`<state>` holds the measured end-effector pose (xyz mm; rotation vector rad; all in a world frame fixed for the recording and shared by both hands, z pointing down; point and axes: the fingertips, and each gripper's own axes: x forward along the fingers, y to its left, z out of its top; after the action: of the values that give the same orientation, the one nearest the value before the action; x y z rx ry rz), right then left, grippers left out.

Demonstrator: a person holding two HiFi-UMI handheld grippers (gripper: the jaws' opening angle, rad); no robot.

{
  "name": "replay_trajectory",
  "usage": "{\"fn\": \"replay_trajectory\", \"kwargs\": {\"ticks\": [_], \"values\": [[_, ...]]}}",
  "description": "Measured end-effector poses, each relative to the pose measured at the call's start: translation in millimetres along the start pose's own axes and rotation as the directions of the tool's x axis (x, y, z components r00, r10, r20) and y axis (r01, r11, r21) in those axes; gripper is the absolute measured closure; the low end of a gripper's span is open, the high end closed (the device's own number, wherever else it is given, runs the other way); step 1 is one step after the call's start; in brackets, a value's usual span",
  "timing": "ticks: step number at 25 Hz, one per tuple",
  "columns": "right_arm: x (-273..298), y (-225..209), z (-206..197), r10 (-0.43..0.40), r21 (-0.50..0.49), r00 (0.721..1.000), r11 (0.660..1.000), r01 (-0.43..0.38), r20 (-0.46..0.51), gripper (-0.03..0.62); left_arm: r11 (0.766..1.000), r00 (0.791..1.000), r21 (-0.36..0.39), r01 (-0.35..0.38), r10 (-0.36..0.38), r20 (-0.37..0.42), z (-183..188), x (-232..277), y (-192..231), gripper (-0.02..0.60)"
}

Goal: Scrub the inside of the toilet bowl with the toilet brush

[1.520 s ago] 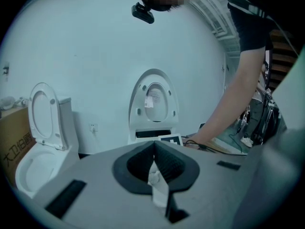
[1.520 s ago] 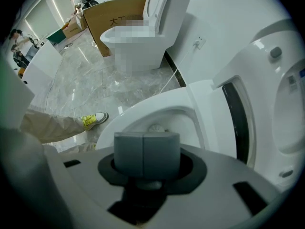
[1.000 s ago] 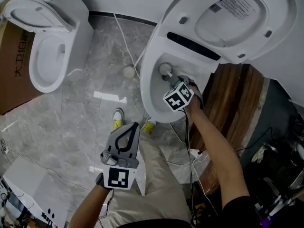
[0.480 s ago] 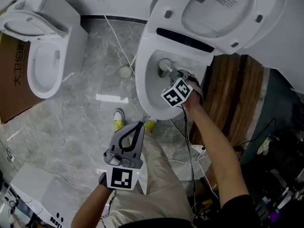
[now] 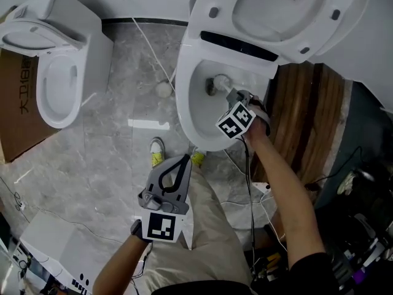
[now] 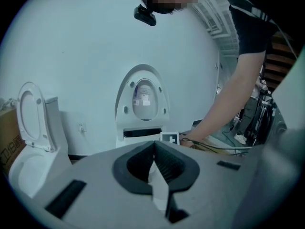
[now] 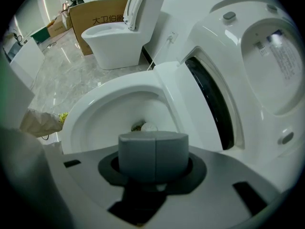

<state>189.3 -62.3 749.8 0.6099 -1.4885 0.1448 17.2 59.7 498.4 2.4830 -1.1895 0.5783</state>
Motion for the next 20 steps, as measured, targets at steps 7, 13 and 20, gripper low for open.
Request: {"fn": "replay_trajectory", "kwargs": {"ticks": [7, 13, 20], "values": [[-3.0, 8.1, -18.5, 0.017, 0.044, 0.999, 0.999, -0.016, -0.03, 0.445, 0.999, 1.0, 0.026, 0.026, -0.026, 0.017, 12.0, 2.1, -1.3, 0.571], [-7.3, 13.1, -33.7, 0.028, 0.067, 0.998, 0.997, -0.024, -0.055, 0.445, 0.998, 0.999, 0.049, 0.042, -0.043, 0.007, 12.0, -0.9, -1.2, 0.571], [-14.9, 31.2, -40.6, 0.058, 0.095, 0.996, 0.994, -0.052, -0.068, 0.445, 0.996, 0.998, 0.059, 0.061, -0.062, 0.008, 12.1, -5.1, -5.5, 0.571]]}}
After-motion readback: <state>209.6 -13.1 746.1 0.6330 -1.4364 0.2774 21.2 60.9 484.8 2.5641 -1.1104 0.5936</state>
